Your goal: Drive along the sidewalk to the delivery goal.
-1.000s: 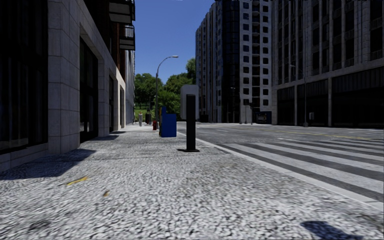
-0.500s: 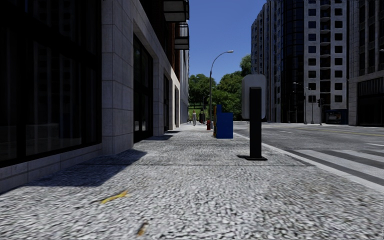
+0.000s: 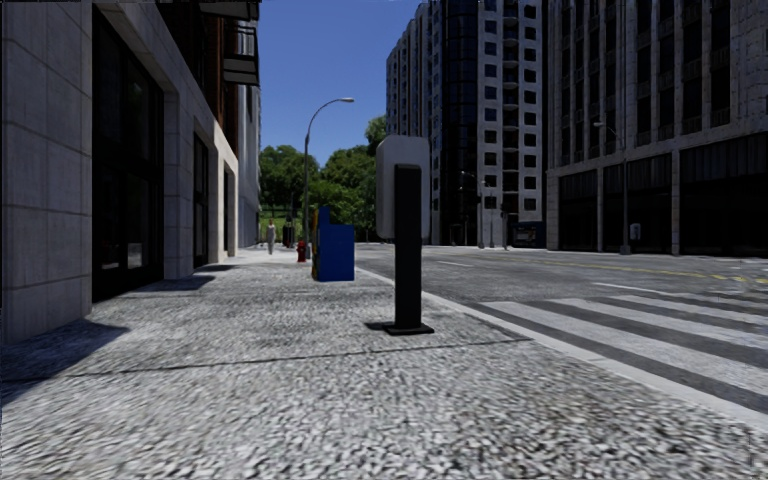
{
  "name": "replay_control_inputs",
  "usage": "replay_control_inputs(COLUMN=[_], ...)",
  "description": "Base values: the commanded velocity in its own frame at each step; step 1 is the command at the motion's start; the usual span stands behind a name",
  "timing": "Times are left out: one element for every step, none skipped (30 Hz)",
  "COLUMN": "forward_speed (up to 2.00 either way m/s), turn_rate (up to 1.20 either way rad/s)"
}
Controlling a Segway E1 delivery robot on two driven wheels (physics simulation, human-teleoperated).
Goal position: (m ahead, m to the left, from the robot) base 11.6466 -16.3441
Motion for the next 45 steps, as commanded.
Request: replay_control_inputs(forward_speed=[1.45,1.45,1.45,1.45,1.45,1.45,1.45,1.45,1.45,1.45,1.45,1.45,1.46,1.47,1.49,1.5,1.5,1.51,1.51,1.51,1.51,1.51,1.51,1.51,1.51,1.51,1.52,1.52,1.52,1.52,1.53,1.55,1.56,1.57,1.59,1.6,1.61,1.61,1.62,1.63,1.63,1.64,1.65,1.65,1.65], turn_rate=[-1.2,-1.2,-1.2,-1.2,-1.2,-1.2,-1.2,-1.2,-1.2,-1.2,-1.2,-1.2,-1.2,-1.2,-1.2,-1.2,-1.2,-1.2,-1.2,-1.2,-1.2,-1.2,-1.2,-1.2,-1.2,-1.13,0.0,0.0,0.0,0.0,0.0,0.0,0.0,0.0,0.0,0.0,0.0,0.0,0.0,0.0,0.0,0.0,0.0,0.0,0.0])
